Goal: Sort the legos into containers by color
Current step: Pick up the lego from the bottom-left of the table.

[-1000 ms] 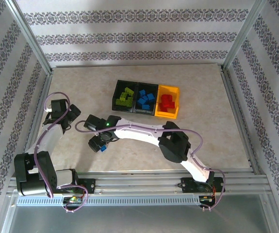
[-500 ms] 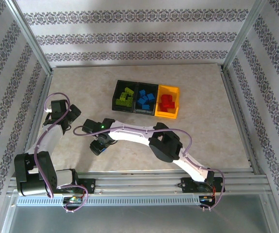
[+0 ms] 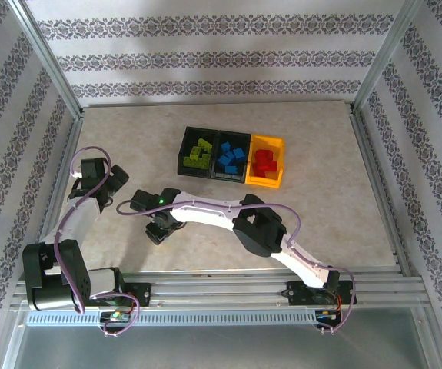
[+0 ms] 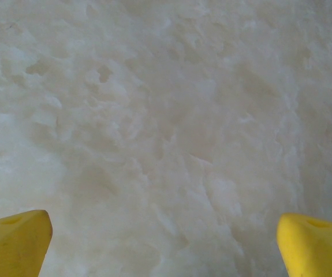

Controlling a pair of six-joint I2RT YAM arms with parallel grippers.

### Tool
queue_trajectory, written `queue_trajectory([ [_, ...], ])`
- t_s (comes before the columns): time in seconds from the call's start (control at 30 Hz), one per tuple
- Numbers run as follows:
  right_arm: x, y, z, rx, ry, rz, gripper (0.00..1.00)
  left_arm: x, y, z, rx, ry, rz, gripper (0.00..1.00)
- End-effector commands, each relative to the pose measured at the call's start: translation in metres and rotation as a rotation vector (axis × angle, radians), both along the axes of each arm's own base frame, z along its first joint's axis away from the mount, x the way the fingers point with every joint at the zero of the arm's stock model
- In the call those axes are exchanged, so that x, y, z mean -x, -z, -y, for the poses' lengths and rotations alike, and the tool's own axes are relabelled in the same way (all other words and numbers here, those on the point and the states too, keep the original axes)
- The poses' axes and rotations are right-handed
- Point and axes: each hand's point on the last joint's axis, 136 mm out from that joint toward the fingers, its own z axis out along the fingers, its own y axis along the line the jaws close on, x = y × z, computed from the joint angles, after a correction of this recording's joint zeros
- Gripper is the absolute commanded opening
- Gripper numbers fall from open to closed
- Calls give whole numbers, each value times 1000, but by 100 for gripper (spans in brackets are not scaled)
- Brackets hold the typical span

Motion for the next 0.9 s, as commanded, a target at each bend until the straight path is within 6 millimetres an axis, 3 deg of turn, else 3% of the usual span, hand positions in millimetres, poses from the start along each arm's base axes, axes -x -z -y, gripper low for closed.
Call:
queue_trajectory([
  [0.0, -8, 7, 9, 24, 54, -11, 54, -1, 3, -3, 7, -12, 13, 100],
  [0.27, -22, 5, 24, -16, 135, -43, 40, -4, 4, -2, 15, -3, 14, 100],
  [0.53, -36, -3, 43, 1, 178, -8, 31, -3, 6, 0, 19, 3, 11, 100],
  [0.87, -64, -44, 72, -18, 237, 102, 25, -5, 0, 0, 17, 12, 31, 100],
])
